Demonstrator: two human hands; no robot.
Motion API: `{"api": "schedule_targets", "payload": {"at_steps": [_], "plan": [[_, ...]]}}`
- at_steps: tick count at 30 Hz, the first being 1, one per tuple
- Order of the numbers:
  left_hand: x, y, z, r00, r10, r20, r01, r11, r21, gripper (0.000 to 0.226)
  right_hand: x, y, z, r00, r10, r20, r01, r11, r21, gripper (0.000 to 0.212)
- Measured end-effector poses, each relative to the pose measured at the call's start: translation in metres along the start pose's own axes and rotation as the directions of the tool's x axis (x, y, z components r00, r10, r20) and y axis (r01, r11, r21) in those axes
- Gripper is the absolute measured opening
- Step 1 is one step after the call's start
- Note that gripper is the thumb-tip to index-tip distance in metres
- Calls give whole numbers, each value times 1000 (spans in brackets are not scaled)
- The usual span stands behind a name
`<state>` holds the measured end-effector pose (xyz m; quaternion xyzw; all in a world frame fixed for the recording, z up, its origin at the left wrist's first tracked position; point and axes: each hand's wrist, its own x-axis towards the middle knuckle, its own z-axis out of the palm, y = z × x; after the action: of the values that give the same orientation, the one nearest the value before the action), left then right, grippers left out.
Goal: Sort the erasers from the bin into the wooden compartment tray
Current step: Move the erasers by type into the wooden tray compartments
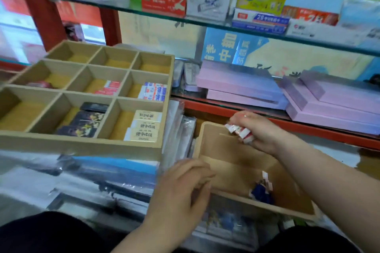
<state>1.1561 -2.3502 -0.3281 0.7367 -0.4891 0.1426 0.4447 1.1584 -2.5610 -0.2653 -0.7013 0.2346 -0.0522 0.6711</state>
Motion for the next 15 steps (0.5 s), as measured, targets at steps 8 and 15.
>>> {"api": "schedule_targets", "payload": {"at_steps": [8, 15], "plan": [[9, -18, -126, 884, 87, -460, 54, 957, 284, 21, -6, -85, 83, 973, -219, 79, 220, 976, 0, 20], [-19, -88, -145, 789, -250, -562, 494, 801, 338, 32, 20, -116, 187, 890, -339, 304, 436, 826, -356, 21]]}}
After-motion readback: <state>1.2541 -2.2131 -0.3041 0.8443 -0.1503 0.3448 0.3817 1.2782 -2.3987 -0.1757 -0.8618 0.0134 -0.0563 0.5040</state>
